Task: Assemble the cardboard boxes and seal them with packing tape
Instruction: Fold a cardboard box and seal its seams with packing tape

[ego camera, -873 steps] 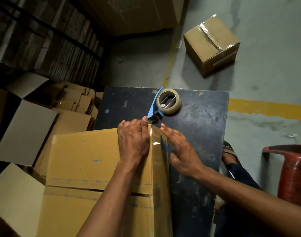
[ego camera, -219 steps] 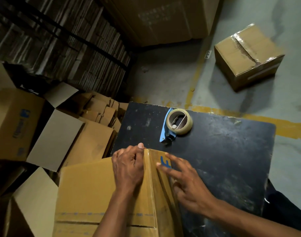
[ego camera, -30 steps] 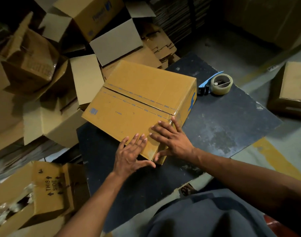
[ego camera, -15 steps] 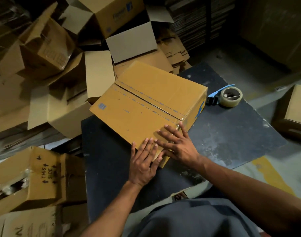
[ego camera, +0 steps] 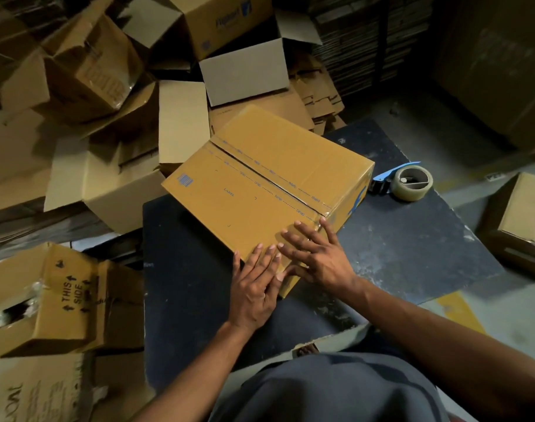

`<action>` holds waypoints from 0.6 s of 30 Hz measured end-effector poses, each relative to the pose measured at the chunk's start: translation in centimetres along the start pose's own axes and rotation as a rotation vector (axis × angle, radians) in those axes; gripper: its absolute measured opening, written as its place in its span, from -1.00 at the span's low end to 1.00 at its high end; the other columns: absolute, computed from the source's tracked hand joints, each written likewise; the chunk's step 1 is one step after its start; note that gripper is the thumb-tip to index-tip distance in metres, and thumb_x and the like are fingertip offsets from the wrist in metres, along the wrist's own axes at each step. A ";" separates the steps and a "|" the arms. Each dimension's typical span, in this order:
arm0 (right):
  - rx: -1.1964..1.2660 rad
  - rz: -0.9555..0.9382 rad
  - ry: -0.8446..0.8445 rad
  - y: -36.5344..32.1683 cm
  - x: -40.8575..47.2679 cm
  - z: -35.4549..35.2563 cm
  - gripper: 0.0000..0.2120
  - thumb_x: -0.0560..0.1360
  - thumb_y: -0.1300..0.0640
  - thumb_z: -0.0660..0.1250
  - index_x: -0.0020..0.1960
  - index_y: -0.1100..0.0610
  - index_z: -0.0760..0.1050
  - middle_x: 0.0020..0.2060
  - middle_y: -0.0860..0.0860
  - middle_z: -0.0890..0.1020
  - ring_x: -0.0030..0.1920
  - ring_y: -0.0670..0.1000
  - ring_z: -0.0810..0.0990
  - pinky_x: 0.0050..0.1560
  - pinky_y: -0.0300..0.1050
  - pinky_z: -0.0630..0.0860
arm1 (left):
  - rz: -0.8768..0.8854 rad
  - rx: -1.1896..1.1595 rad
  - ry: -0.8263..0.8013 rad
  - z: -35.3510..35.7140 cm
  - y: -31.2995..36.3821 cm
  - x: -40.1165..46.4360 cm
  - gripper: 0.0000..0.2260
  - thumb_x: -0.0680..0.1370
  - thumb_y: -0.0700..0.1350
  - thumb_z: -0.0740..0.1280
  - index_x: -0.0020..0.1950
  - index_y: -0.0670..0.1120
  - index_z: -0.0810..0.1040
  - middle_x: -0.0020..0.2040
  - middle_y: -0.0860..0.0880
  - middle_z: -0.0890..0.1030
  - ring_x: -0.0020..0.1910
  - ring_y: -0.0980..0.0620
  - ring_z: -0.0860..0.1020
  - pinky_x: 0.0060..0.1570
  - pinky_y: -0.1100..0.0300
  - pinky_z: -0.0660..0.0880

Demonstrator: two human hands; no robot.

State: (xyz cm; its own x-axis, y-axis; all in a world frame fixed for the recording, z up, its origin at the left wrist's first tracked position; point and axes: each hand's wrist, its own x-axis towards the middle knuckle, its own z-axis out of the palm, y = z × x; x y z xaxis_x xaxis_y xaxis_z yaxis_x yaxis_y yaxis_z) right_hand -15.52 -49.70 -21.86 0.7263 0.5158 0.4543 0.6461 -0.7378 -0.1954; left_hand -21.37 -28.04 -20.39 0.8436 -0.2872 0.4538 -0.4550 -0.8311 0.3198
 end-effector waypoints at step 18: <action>0.073 0.775 -0.532 15.4 17.2 -6.9 0.00 0.50 -0.49 0.23 0.68 -0.01 -0.12 0.65 0.19 0.07 0.64 0.29 -0.03 0.53 0.46 -0.05 | -1.341 -0.573 0.197 -5.0 -2.5 12.6 -0.33 0.62 0.02 0.41 0.66 0.05 0.19 0.62 -0.07 0.23 0.57 -0.16 0.28 0.47 -0.10 0.37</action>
State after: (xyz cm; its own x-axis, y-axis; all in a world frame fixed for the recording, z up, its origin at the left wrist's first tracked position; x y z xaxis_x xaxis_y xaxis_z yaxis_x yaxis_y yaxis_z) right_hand 5.28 -55.17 -11.02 0.9597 0.0378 -0.2784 -0.0615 -0.9387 -0.3392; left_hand -11.04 -27.17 -11.32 0.6862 0.6359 -0.3531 0.5307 -0.1057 0.8410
